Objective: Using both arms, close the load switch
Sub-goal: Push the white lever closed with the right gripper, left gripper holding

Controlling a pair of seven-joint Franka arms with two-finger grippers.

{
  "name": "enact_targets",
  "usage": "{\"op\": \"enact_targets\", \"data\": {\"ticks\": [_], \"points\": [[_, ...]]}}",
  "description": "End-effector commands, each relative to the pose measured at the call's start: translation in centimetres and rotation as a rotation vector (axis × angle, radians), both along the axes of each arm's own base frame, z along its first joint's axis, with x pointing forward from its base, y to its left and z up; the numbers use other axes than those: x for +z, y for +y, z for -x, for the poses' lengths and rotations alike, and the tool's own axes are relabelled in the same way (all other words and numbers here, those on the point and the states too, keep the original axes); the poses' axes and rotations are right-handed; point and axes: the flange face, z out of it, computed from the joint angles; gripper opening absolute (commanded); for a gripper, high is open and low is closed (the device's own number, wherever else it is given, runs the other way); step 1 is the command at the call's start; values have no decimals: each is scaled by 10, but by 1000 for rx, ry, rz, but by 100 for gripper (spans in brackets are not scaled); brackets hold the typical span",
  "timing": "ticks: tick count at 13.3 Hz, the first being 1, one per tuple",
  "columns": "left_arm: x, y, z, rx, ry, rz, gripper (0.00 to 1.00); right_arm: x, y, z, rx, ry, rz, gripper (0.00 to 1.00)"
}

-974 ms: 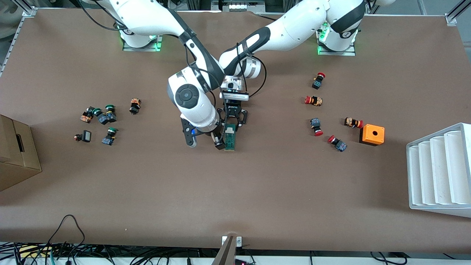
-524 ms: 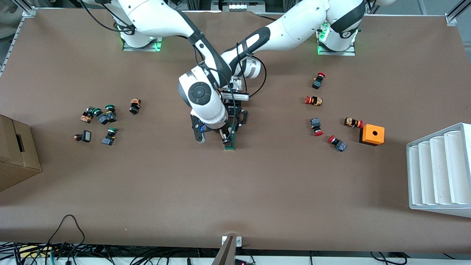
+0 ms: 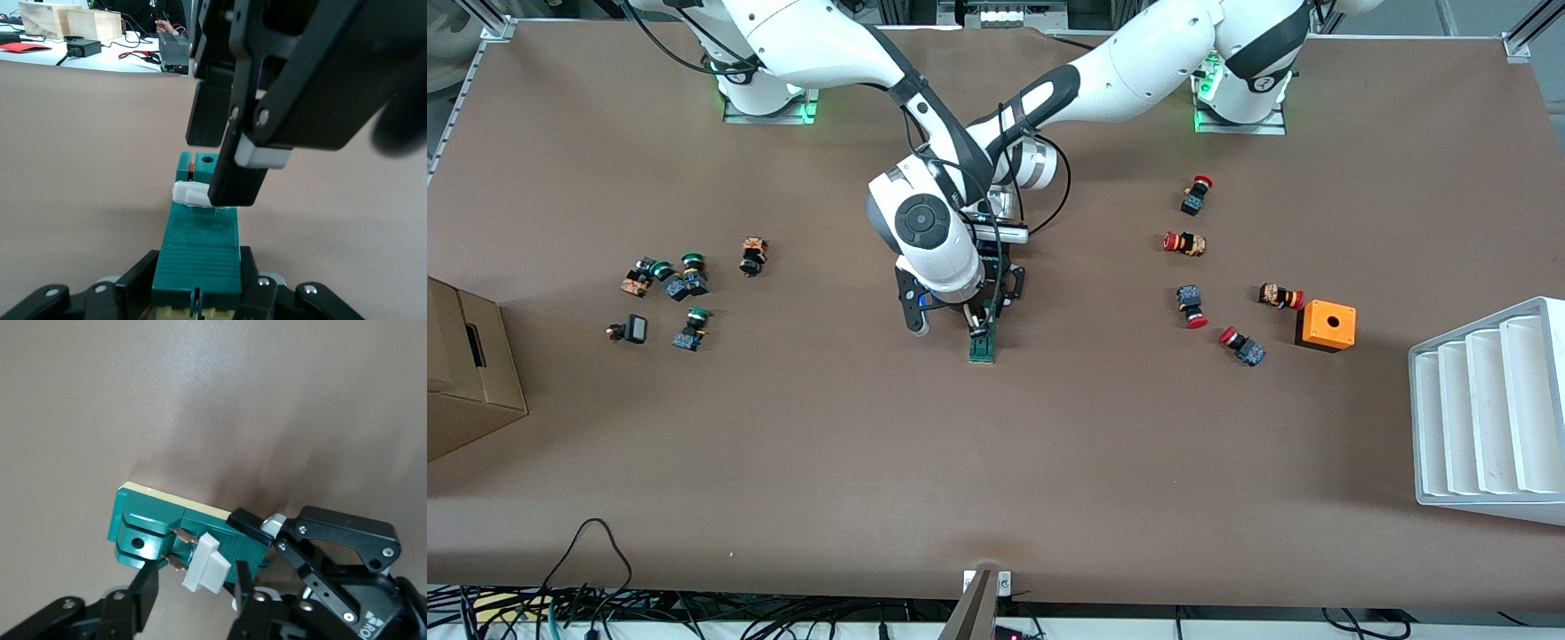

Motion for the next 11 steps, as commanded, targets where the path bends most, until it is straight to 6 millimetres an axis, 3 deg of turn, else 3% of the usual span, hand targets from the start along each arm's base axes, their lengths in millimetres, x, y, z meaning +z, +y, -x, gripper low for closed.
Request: {"op": "enact_targets", "data": {"ticks": [1, 5, 11], "points": [[-9, -5, 0, -10, 8, 14, 47, 5, 2, 13, -11, 4, 7, 52], [-9, -5, 0, -10, 8, 14, 47, 5, 11, 21, 1, 6, 5, 51], [-7, -5, -1, -7, 7, 16, 47, 6, 3, 29, 8, 7, 25, 51]]}}
